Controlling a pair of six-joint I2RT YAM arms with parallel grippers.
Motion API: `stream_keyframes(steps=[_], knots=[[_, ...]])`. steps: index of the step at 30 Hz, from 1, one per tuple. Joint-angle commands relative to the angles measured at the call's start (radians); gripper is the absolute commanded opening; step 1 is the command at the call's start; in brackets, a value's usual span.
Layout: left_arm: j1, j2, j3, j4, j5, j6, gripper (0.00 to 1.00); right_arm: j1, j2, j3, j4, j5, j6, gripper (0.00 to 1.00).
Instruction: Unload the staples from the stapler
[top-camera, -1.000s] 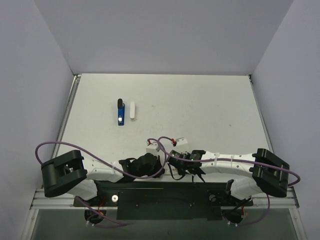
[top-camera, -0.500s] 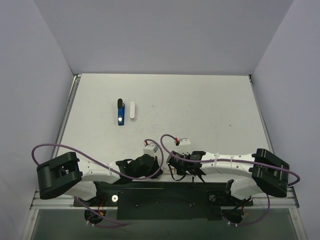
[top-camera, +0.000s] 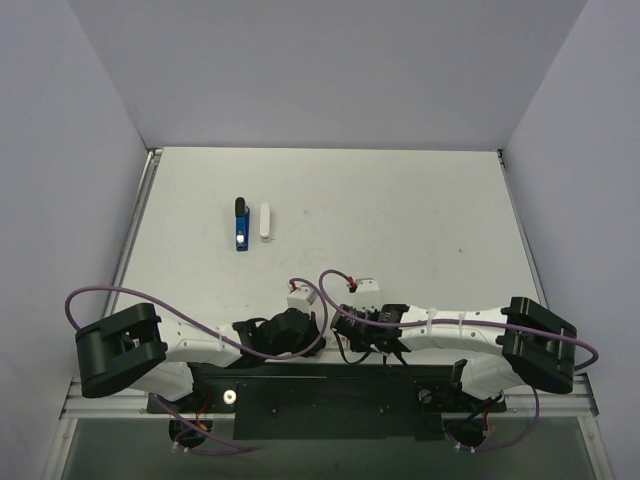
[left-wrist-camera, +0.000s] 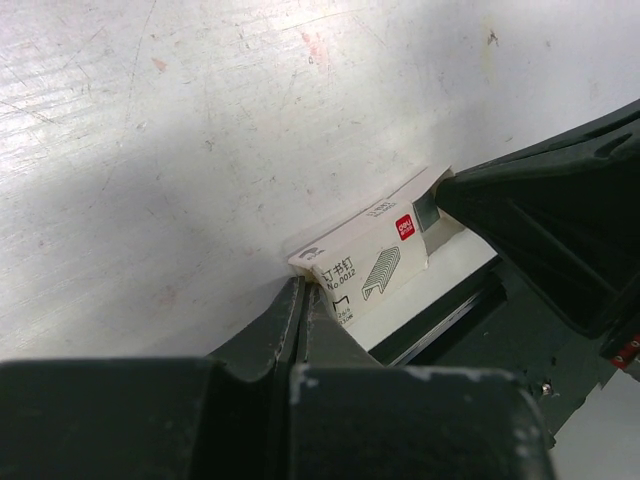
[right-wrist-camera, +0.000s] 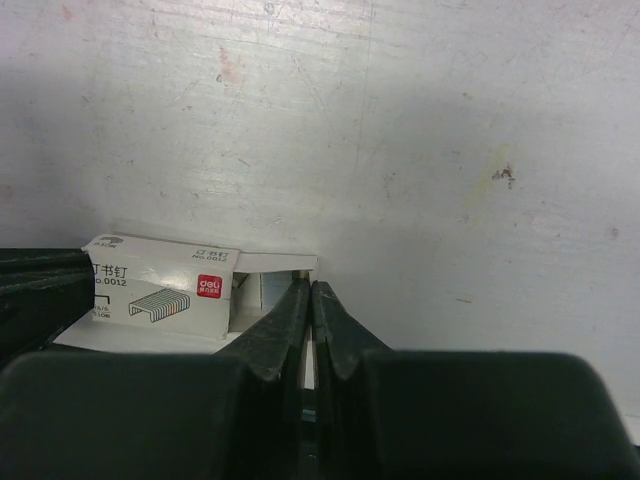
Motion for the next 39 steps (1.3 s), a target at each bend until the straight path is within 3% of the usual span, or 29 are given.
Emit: stream_keyframes(steps=[1, 12, 19, 23, 26, 27, 32, 39], knots=[[0.000, 0.022, -0.005, -0.031, -0.007, 0.002, 0.00, 0.010, -0.006, 0.040, -0.025, 0.031, 0.021, 0.00], [0.000, -0.060, -0.022, -0.114, -0.046, 0.005, 0.00, 0.010, -0.138, 0.029, -0.096, 0.071, 0.029, 0.27], [0.000, -0.114, -0.028, -0.158, -0.063, 0.006, 0.00, -0.006, -0.227, -0.029, -0.108, 0.065, 0.041, 0.54], [0.000, -0.123, -0.028, -0.157, -0.063, 0.002, 0.00, -0.025, -0.259, -0.064, -0.088, 0.033, 0.047, 0.57], [0.000, -0.117, -0.025, -0.148, -0.054, 0.002, 0.00, -0.052, -0.279, -0.095, -0.046, -0.012, 0.058, 0.54], [0.000, -0.114, -0.025, -0.143, -0.051, 0.002, 0.00, -0.059, -0.282, -0.109, -0.039, -0.030, 0.064, 0.49], [0.000, -0.103, -0.031, -0.123, -0.042, -0.006, 0.00, -0.097, -0.319, -0.155, -0.022, -0.044, 0.092, 0.00], [0.000, -0.071, -0.014, -0.105, -0.033, -0.002, 0.00, -0.112, -0.267, -0.174, 0.027, -0.075, 0.092, 0.00]])
